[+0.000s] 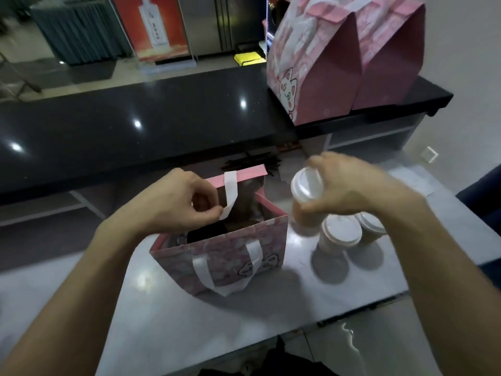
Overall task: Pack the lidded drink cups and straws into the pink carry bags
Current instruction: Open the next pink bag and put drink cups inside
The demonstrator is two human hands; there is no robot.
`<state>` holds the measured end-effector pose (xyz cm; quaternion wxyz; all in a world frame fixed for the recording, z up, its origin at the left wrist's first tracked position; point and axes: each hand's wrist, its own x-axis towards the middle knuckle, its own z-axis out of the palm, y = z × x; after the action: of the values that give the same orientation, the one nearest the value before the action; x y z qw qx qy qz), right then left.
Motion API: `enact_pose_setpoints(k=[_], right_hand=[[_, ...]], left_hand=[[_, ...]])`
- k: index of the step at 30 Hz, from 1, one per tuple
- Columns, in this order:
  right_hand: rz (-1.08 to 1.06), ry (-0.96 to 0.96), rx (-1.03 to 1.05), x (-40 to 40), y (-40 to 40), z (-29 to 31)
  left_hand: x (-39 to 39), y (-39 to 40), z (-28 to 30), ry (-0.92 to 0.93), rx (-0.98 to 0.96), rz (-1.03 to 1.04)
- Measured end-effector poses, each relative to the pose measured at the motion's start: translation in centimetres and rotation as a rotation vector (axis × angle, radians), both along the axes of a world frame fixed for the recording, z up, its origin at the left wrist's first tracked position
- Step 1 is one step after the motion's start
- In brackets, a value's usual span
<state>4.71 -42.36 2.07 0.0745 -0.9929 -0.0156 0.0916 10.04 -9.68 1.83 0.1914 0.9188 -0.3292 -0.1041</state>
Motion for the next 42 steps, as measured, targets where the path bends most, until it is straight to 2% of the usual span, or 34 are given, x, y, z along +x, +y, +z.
enact_pose_setpoints(k=[3, 7, 11, 15, 21, 25, 31, 42], right_hand=[[0.034, -0.241, 0.107, 0.7, 0.3, 5.4], [0.172, -0.427, 0.424, 1.4, 3.1, 7.9], [0.230, -0.359, 0.482, 2.2, 5.6, 7.0], [0.245, -0.224, 0.454, 2.8, 6.9, 5.4], [0.374, 0.034, 0.298, 4.7, 9.3, 3.1], [0.449, 0.157, 0.139, 6.2, 11.0, 1.3], [0.448, 0.207, -0.160, 8.1, 11.9, -1.3], [0.512, 0.246, -0.514, 8.3, 15.0, -4.9]], left_hand=[[0.1, 0.9, -1.4, 0.035, 0.181, 0.033], [0.4, 1.4, -3.1, -0.004, 0.289, 0.078], [0.3, 2.4, -4.1, -0.079, 0.171, 0.071], [0.4, 3.0, -5.0, -0.105, 0.188, 0.084], [0.0, 3.4, -6.3, -0.113, 0.073, 0.074], [0.1, 3.5, -6.1, -0.042, 0.057, 0.098], [0.5, 4.4, -6.1, -0.023, 0.082, 0.079], [1.5, 4.3, -6.4, -0.048, 0.093, 0.005]])
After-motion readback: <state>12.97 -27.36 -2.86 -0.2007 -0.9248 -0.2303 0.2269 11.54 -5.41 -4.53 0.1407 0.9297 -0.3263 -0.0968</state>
